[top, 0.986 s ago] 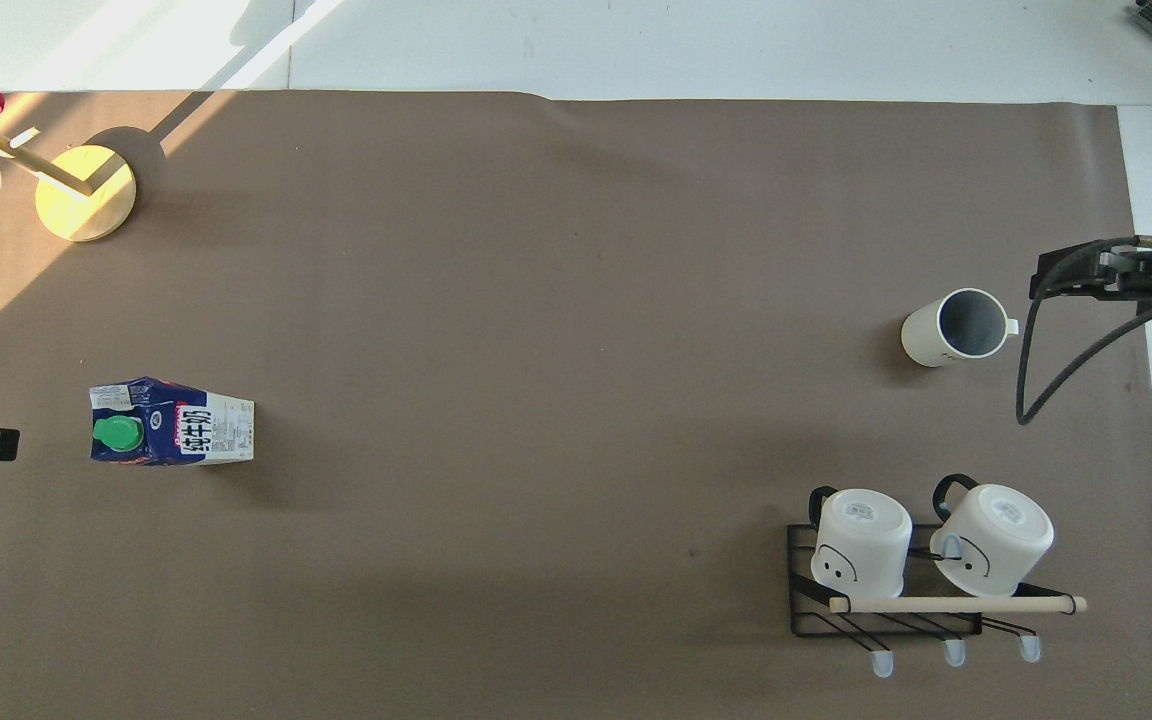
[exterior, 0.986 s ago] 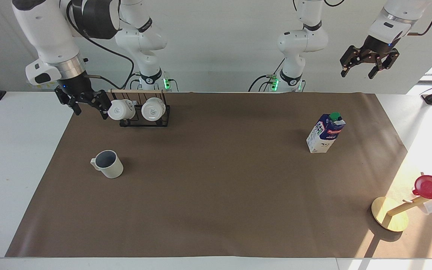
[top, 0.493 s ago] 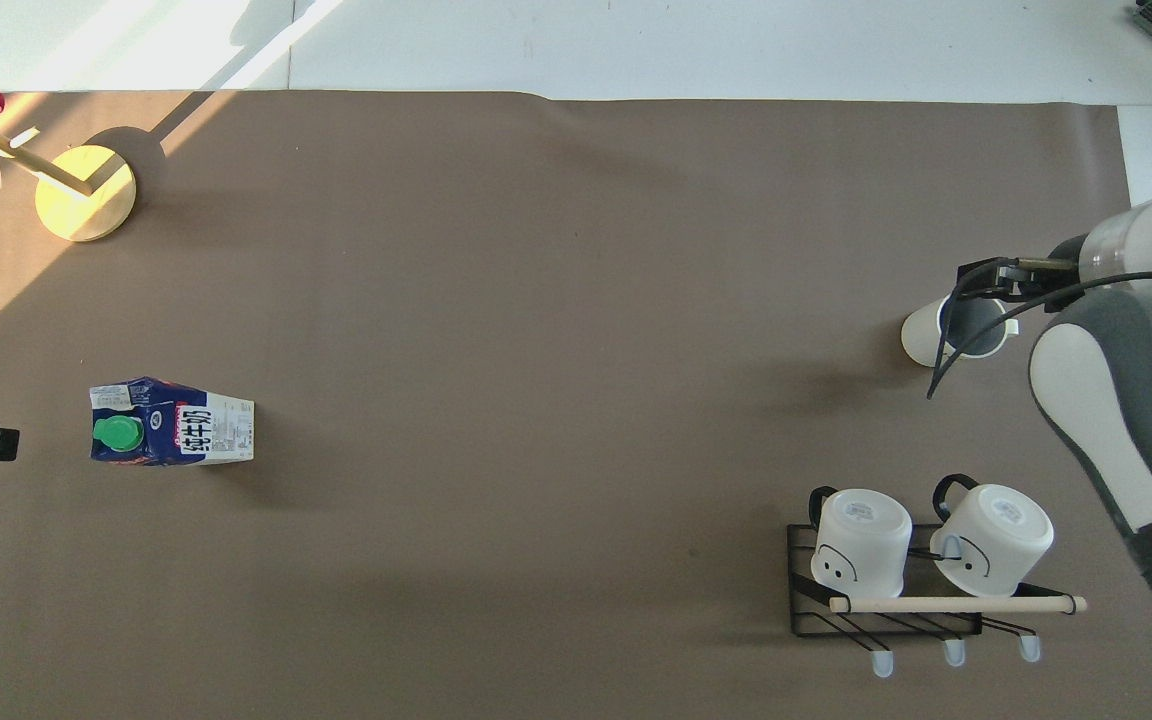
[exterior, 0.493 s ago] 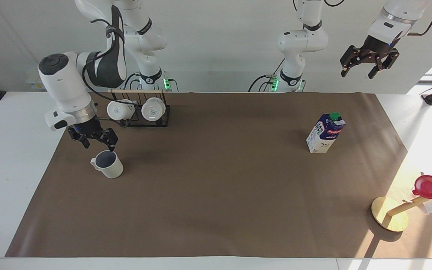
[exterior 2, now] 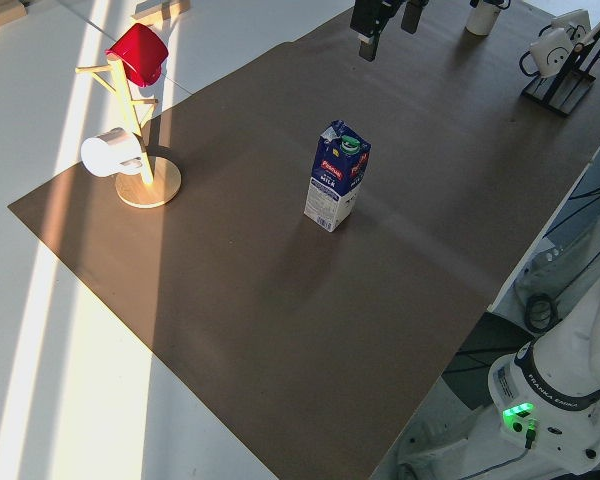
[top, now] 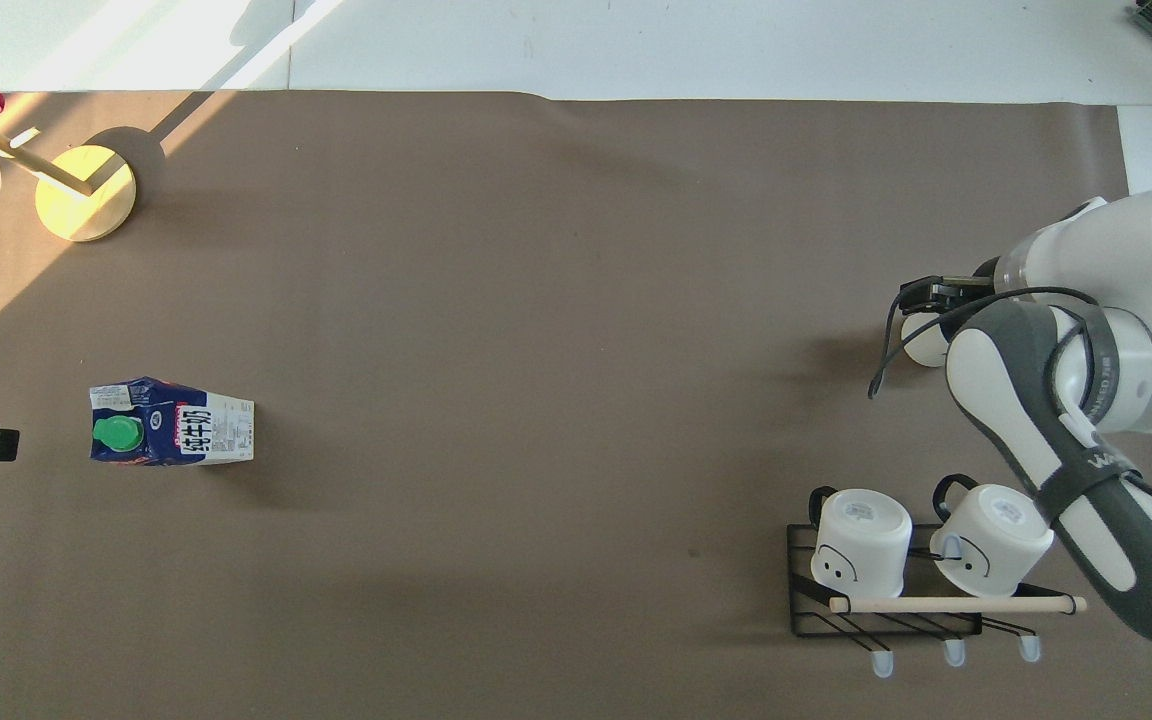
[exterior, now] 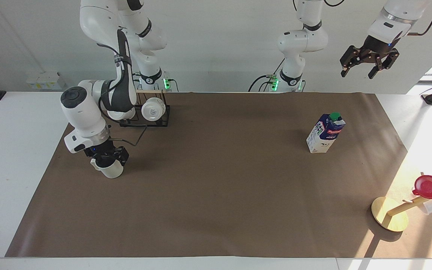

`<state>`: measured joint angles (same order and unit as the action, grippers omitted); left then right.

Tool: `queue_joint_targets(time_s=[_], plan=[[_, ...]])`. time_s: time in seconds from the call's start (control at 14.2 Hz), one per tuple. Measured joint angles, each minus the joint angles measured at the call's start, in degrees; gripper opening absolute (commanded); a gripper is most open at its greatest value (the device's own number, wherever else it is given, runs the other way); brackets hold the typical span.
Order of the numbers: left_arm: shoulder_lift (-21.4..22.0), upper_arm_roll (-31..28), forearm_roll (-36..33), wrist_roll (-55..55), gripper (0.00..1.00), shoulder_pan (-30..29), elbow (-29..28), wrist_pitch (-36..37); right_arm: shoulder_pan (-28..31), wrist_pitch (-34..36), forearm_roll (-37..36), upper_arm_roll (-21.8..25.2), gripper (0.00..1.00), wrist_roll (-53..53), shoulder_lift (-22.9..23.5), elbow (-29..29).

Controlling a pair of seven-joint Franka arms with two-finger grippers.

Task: Place cup and milk on table
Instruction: 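Reach the right gripper to the white mug and grasp it, then lift the mug with the right gripper while the left gripper grasps the carton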

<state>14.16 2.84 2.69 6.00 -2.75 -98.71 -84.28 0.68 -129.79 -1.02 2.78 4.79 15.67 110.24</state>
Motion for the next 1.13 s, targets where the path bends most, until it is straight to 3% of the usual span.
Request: queue_joint_targets(time_s=[0.14,0.42,0.85,1.13], plan=[[0.0,0.0,0.0,0.0,1.0,0.0,0.0,0.01,-0.05,-2.51,0.0,0.0,0.98,0.0,0.83,1.69],[0.0,0.03,0.0,0.0,1.0,0.0,0.0,0.02,-0.18,-4.13,-0.02,0.0,0.03,-0.01,1.14,3.51],[-0.03,0.67,0.0,0.07,1.0,0.16,-1.66,-0.81,-0.34,-4.13,-0.02,-0.07,0.0,-0.02,1.13,3.52],[0.91,0.75,0.0,0.24,1.0,0.18,-10.96,-9.04,-0.4,-4.1,-0.01,-0.35,0.0,-0.02,0.89,3.16]])
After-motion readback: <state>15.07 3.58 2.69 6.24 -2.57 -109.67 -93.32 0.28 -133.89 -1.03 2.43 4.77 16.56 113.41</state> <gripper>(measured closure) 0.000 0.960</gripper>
